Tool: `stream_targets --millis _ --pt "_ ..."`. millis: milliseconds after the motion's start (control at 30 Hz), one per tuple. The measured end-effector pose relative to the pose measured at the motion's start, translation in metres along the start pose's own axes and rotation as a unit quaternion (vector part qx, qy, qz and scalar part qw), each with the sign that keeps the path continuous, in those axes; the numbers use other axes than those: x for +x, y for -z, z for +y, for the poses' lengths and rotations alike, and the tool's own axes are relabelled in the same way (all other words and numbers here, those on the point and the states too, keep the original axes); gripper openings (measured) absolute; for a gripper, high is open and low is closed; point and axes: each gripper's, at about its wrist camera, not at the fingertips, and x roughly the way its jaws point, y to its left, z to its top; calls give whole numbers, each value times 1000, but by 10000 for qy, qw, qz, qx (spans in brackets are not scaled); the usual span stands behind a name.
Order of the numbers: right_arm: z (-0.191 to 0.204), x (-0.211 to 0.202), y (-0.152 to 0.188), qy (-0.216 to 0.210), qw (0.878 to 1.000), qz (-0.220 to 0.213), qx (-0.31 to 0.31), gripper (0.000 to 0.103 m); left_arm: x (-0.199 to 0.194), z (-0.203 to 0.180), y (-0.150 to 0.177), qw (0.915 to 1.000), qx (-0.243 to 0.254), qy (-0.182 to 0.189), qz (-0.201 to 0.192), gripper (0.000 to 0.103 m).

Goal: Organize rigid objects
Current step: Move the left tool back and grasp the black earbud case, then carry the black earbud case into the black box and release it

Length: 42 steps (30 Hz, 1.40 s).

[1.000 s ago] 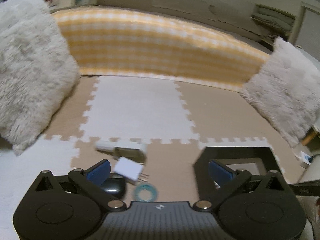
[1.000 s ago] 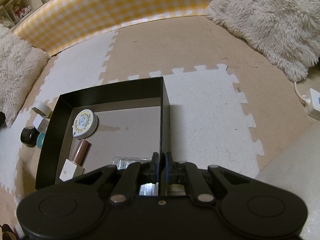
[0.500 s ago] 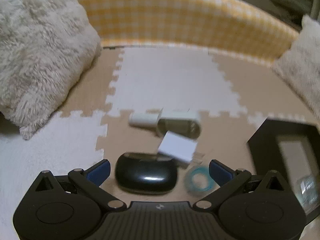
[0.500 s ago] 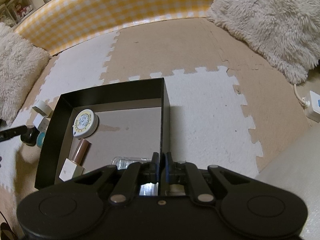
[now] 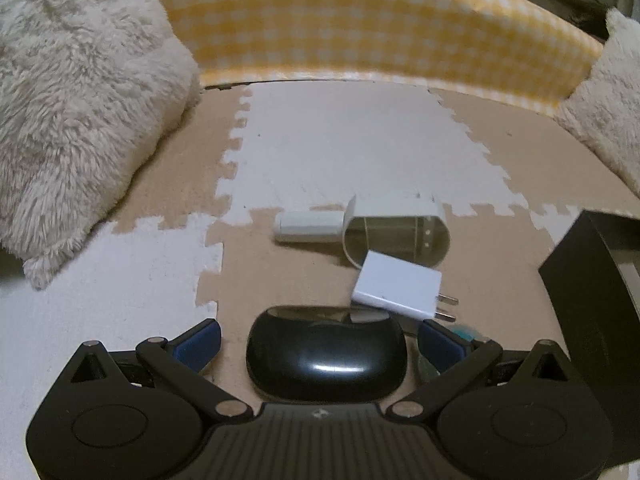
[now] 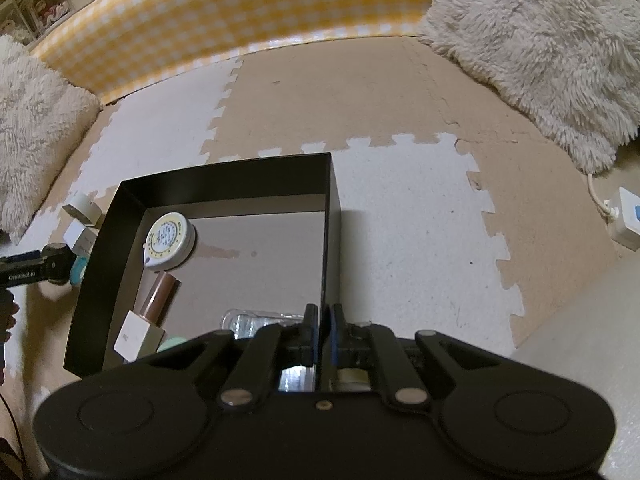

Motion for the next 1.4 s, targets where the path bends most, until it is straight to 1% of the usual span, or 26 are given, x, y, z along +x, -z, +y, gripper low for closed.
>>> stream_targets --millis 67,167,233,267,333,433,567,733,800,900,967,1067,1167,1267,1400 --pt "1 0 0 13 10000 2 -25 6 -1 2 -1 9999 -89 4 -73 102" --pt "2 0 2 37 10000 43 -59 6 -2 8 -2 9994 -317 -28 -101 98" --pt "3 0 3 62 9999 61 -77 6 -1 12 -3 9986 -514 67 -50 91" --pt "3 0 3 80 9999 69 -90 6 -1 13 -3 9983 -575 126 -31 88" --pt "5 -1 5 116 9998 74 -122 6 -2 10 -4 9985 -519 173 -26 80" --pt "6 -1 6 164 9997 83 -145 6 -3 5 -4 9992 -375 111 -20 80" --pt "7 -3 9 214 9996 85 -173 7 -4 5 -3 9993 -365 106 -13 80" --pt "7 -4 11 232 9995 111 -156 7 -6 0 -2 9999 -121 38 12 80" --pt "8 -3 11 239 9995 136 -168 7 -3 -1 0 9999 -77 53 144 81" --pt "7 -3 12 227 9995 150 -146 7 -3 -3 2 9998 51 10 215 81" --pt "7 -3 11 228 9995 149 -152 7 -4 -3 1 9996 -35 -41 269 81" --pt "7 -3 12 217 9995 155 -139 7 -7 -1 3 9991 -148 -233 311 81" --pt "6 -3 12 194 9996 169 -114 6 -12 5 3 9980 -412 -356 324 81" --pt "6 -2 12 171 9996 195 -103 6 -22 9 1 9967 -694 -333 270 81" --pt "7 -2 11 177 9995 208 -137 6 -39 -1 -5 9966 -811 -136 107 81"
